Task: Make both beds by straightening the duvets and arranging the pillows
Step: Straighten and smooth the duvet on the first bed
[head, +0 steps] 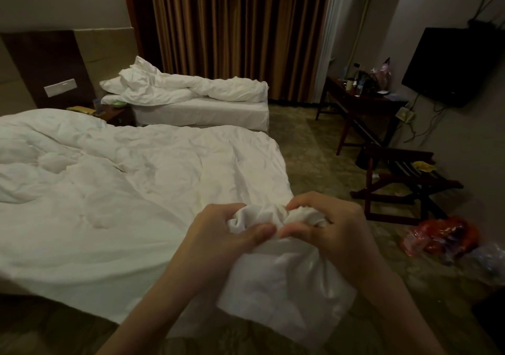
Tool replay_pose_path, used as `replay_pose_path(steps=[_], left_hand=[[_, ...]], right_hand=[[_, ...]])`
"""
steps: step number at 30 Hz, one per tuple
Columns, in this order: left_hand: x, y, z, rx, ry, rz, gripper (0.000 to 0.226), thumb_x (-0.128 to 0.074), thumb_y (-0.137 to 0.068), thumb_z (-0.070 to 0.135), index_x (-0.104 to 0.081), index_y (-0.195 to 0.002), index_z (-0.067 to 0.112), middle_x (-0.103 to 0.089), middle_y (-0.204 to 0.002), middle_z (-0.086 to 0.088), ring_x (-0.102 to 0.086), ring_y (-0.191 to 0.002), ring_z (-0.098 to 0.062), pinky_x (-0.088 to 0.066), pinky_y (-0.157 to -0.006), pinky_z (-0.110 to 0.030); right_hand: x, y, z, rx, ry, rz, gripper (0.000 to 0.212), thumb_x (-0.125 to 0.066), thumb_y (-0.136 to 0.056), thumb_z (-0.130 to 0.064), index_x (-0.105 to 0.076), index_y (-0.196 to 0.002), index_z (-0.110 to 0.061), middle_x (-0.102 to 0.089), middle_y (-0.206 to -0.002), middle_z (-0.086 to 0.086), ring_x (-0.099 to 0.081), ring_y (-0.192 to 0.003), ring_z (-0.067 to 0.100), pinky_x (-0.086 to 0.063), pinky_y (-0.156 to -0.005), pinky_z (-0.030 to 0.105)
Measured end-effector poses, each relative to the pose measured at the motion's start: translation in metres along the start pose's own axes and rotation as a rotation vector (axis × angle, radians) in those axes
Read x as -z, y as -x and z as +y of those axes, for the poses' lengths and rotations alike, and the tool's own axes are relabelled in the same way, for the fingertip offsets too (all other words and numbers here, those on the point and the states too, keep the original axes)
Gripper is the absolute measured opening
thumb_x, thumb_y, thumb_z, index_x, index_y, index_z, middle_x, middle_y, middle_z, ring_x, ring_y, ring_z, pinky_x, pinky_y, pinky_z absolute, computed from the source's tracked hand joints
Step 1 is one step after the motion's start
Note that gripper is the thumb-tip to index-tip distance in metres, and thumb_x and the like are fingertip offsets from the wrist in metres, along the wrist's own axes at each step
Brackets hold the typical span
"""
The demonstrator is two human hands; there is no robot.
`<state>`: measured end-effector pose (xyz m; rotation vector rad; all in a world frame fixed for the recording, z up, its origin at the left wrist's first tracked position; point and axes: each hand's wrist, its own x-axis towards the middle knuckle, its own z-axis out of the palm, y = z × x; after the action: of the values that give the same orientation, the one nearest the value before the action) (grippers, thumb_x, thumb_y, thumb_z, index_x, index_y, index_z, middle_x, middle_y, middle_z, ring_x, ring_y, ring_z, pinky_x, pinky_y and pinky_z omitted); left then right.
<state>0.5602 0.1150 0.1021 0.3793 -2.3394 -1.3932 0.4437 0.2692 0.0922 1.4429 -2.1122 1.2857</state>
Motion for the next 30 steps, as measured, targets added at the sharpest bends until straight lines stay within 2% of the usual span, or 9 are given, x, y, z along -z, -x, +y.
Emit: replay_pose_path(steps=[5, 7, 10, 14, 18, 22, 25, 28, 30], left_hand=[[0.004, -0.007, 0.005, 0.021, -0.005, 0.033, 0.015, -0.074, -0.075, 0.037, -0.072, -0.071, 0.023, -0.070, -0.068, 0.010, -0.065, -0.066, -0.007, -0.053, -0.068, -0.038], [0.009, -0.006, 0.006, 0.019, -0.004, 0.032, 0.011, -0.075, -0.075, 0.035, -0.073, -0.074, 0.024, -0.071, -0.070, 0.011, -0.066, -0.068, -0.006, -0.054, -0.070, -0.038], [0.016, -0.002, 0.009, 0.008, -0.008, 0.044, 0.015, -0.074, -0.075, 0.037, -0.074, -0.077, 0.022, -0.071, -0.072, 0.009, -0.066, -0.070, -0.009, -0.054, -0.070, -0.038], [0.024, 0.006, 0.014, -0.003, 0.005, 0.049, 0.014, -0.074, -0.074, 0.038, -0.072, -0.074, 0.023, -0.071, -0.071, 0.009, -0.066, -0.070, -0.010, -0.053, -0.066, -0.035], [0.031, 0.020, 0.022, -0.033, -0.003, 0.041, 0.017, -0.072, -0.071, 0.042, -0.072, -0.073, 0.024, -0.070, -0.068, 0.011, -0.066, -0.068, -0.008, -0.052, -0.061, -0.029], [0.034, 0.041, 0.028, -0.028, 0.010, 0.027, 0.032, -0.064, -0.059, 0.053, -0.073, -0.075, 0.026, -0.071, -0.070, 0.014, -0.066, -0.068, -0.003, -0.051, -0.059, -0.020], [0.036, 0.054, 0.029, -0.057, 0.047, 0.012, 0.036, -0.076, -0.062, 0.055, -0.073, -0.069, 0.020, -0.069, -0.064, 0.008, -0.060, -0.058, -0.001, -0.046, -0.054, -0.020], [0.032, 0.051, 0.027, -0.071, 0.021, 0.025, 0.031, -0.079, -0.068, 0.049, -0.070, -0.063, 0.020, -0.065, -0.057, 0.009, -0.052, -0.052, 0.003, -0.040, -0.050, -0.016], [0.025, 0.038, 0.022, -0.043, -0.014, 0.040, 0.020, -0.074, -0.070, 0.042, -0.069, -0.062, 0.025, -0.066, -0.060, 0.013, -0.057, -0.055, 0.001, -0.042, -0.051, -0.015]], right_hand=[[-0.001, -0.009, -0.003, -0.068, -0.023, 0.017, 0.038, -0.066, -0.069, -0.057, -0.070, -0.088, -0.024, -0.068, -0.083, -0.011, -0.062, -0.078, 0.001, -0.046, -0.067, 0.009], [-0.003, -0.011, -0.006, -0.054, -0.023, 0.013, 0.039, -0.066, -0.069, -0.057, -0.070, -0.087, -0.023, -0.069, -0.083, -0.011, -0.062, -0.078, 0.002, -0.046, -0.067, 0.009], [-0.004, -0.015, -0.015, -0.016, 0.000, 0.028, 0.044, -0.065, -0.069, -0.059, -0.071, -0.086, -0.018, -0.070, -0.082, -0.008, -0.063, -0.076, 0.004, -0.049, -0.066, 0.017], [-0.002, -0.015, -0.028, 0.010, 0.010, 0.051, 0.043, -0.066, -0.068, -0.058, -0.071, -0.084, -0.019, -0.069, -0.078, -0.008, -0.063, -0.074, 0.005, -0.048, -0.063, 0.019], [0.006, -0.012, -0.045, -0.042, -0.009, -0.003, 0.044, -0.065, -0.063, -0.063, -0.070, -0.085, -0.024, -0.069, -0.080, -0.010, -0.062, -0.076, 0.002, -0.047, -0.064, 0.015], [0.014, -0.003, -0.060, -0.034, -0.013, -0.054, 0.043, -0.067, -0.058, -0.064, -0.069, -0.081, -0.027, -0.068, -0.075, -0.013, -0.062, -0.071, 0.001, -0.045, -0.060, 0.012], [0.018, 0.006, -0.070, 0.002, -0.006, -0.084, 0.047, -0.068, -0.057, -0.063, -0.070, -0.080, -0.023, -0.067, -0.073, -0.013, -0.061, -0.070, 0.001, -0.044, -0.059, 0.009], [0.018, 0.004, -0.068, -0.013, -0.014, -0.091, 0.045, -0.068, -0.058, -0.062, -0.070, -0.079, -0.023, -0.067, -0.073, -0.013, -0.061, -0.070, 0.000, -0.043, -0.060, 0.008], [0.015, -0.001, -0.057, -0.075, -0.044, -0.089, 0.040, -0.068, -0.060, -0.062, -0.069, -0.080, -0.027, -0.067, -0.076, -0.015, -0.062, -0.075, 0.000, -0.046, -0.063, 0.010]])
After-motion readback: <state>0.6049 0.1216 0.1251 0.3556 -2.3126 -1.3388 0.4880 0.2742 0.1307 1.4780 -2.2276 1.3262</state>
